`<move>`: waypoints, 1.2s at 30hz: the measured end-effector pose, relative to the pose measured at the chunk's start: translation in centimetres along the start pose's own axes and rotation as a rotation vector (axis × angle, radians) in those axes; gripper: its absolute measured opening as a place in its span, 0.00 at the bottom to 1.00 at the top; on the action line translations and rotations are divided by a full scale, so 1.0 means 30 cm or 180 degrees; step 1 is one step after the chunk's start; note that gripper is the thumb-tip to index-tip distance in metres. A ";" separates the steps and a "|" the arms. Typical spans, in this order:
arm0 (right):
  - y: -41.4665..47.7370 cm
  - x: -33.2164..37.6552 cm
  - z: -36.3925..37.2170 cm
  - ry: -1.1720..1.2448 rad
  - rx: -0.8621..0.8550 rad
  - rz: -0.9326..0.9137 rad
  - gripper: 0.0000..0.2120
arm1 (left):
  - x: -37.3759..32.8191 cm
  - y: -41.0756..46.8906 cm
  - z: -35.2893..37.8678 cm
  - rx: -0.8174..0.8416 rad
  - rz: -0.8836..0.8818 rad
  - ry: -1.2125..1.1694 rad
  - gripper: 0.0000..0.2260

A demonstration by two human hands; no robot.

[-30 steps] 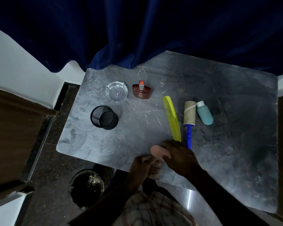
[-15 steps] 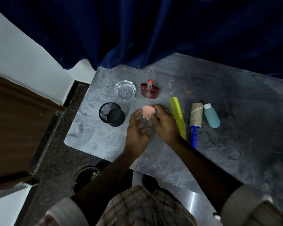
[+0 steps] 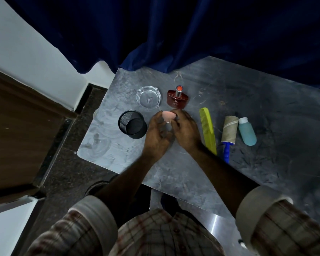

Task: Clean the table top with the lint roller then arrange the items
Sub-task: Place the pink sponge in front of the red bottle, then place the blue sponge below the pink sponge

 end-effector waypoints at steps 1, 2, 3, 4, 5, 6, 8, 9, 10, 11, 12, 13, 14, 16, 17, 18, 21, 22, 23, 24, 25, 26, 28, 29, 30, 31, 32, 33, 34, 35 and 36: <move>0.001 0.002 0.001 -0.0013 -0.0001 -0.0018 0.12 | 0.002 0.001 -0.001 0.0004 -0.0005 0.0002 0.28; 0.002 0.002 0.003 -0.0020 0.0004 -0.0014 0.13 | 0.006 0.003 -0.001 0.0004 -0.0019 -0.0007 0.29; 0.005 0.003 0.002 -0.0026 0.0005 -0.0007 0.13 | 0.008 0.006 0.001 0.0010 -0.0036 -0.0028 0.29; 0.008 0.004 0.002 -0.0033 -0.0001 -0.0006 0.13 | 0.007 0.008 0.003 0.0022 -0.0034 -0.0054 0.30; 0.010 0.005 0.002 -0.0041 -0.0007 -0.0014 0.14 | 0.003 0.009 0.005 0.0022 -0.0024 -0.0091 0.30; 0.011 0.006 0.004 -0.0052 -0.0012 -0.0019 0.14 | -0.001 0.009 0.004 0.0005 -0.0019 -0.0113 0.30; 0.010 0.004 0.008 -0.0092 -0.0022 0.0001 0.15 | -0.012 0.011 0.001 -0.0045 -0.0017 -0.0136 0.30; 0.010 0.001 0.010 -0.0112 -0.0026 0.0022 0.15 | -0.014 0.010 0.000 -0.0066 -0.0030 -0.0144 0.30; 0.010 -0.002 0.012 -0.0122 -0.0036 0.0038 0.15 | -0.015 0.010 0.000 -0.0078 -0.0052 -0.0145 0.30; 0.009 -0.005 0.014 -0.0122 -0.0051 0.0046 0.15 | -0.015 0.009 0.000 -0.0079 -0.0061 -0.0155 0.30; 0.007 -0.008 0.016 -0.0112 -0.0062 0.0050 0.15 | -0.015 0.008 0.002 -0.0067 -0.0067 -0.0175 0.30; 0.006 -0.011 0.018 -0.0097 -0.0068 0.0058 0.15 | -0.015 0.008 0.006 -0.0046 -0.0054 -0.0181 0.30; 0.005 -0.015 0.019 -0.0088 -0.0075 0.0070 0.15 | -0.015 0.007 0.011 -0.0036 -0.0054 -0.0182 0.30; 0.003 -0.022 0.018 -0.0088 -0.0082 0.0096 0.15 | -0.013 0.007 0.016 -0.0041 -0.0093 -0.0185 0.30; 0.002 -0.025 0.019 -0.0087 -0.0073 0.0110 0.15 | -0.010 0.007 0.015 -0.0051 -0.0148 -0.0228 0.30; 0.001 -0.025 0.019 -0.0086 -0.0060 0.0113 0.15 | -0.011 0.007 0.017 -0.0038 -0.0176 -0.0242 0.30; -0.002 -0.020 0.014 -0.0043 -0.0047 0.0074 0.15 | -0.022 0.001 0.024 0.0028 -0.0036 -0.0179 0.29; -0.004 -0.018 0.010 -0.0027 -0.0030 0.0077 0.15 | -0.018 -0.005 0.024 0.0008 -0.0036 -0.0163 0.30; -0.007 -0.018 0.005 -0.0009 -0.0010 0.0093 0.15 | -0.004 -0.010 0.017 -0.0022 -0.0101 -0.0201 0.31; -0.010 -0.020 -0.004 0.0007 0.0006 0.0130 0.15 | 0.015 -0.017 0.014 -0.0078 -0.0228 -0.0269 0.32; -0.011 -0.023 -0.017 0.0021 0.0002 0.0188 0.16 | 0.031 -0.027 0.007 -0.0154 -0.0333 -0.0324 0.32; -0.016 -0.022 -0.038 0.0018 -0.0036 0.0257 0.17 | 0.052 -0.040 -0.003 -0.0242 -0.0445 -0.0322 0.32; -0.046 -0.024 -0.105 0.0049 -0.0200 0.0417 0.19 | 0.086 -0.078 -0.023 -0.0515 -0.0611 -0.0489 0.32; -0.065 -0.033 -0.161 0.0103 -0.0347 0.0505 0.20 | 0.089 -0.102 -0.015 -0.0582 -0.0565 -0.0478 0.29; -0.082 -0.051 -0.221 0.0157 -0.0529 0.0574 0.20 | 0.079 -0.131 0.002 -0.0601 -0.0484 -0.0333 0.25; -0.099 -0.092 -0.296 0.0187 -0.0704 0.0670 0.20 | 0.046 -0.163 0.054 -0.0458 -0.0317 -0.0141 0.22; -0.121 -0.142 -0.370 0.0249 -0.0800 0.0819 0.19 | 0.010 -0.200 0.120 -0.0245 -0.0165 -0.0072 0.21; -0.143 -0.193 -0.443 0.0303 -0.0877 0.0945 0.16 | -0.026 -0.239 0.192 0.0011 -0.0064 -0.0057 0.20; -0.162 -0.239 -0.527 0.0234 -0.1065 0.0950 0.13 | -0.057 -0.281 0.281 0.0334 -0.0029 -0.0069 0.19; -0.174 -0.283 -0.609 0.0009 -0.1299 0.0880 0.12 | -0.093 -0.322 0.367 0.0663 -0.0027 -0.0066 0.20; -0.185 -0.341 -0.674 -0.0312 -0.1428 0.0913 0.13 | -0.127 -0.362 0.449 0.0944 -0.0027 -0.0064 0.20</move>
Point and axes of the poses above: each hand's wrist, its own y-axis towards the middle knuckle, its own z-axis out of the palm, x = y × z, the point moved 10 cm from there along y, towards the middle knuckle, and after that the axes turned 8 degrees about -x, right-handed, at the moved point
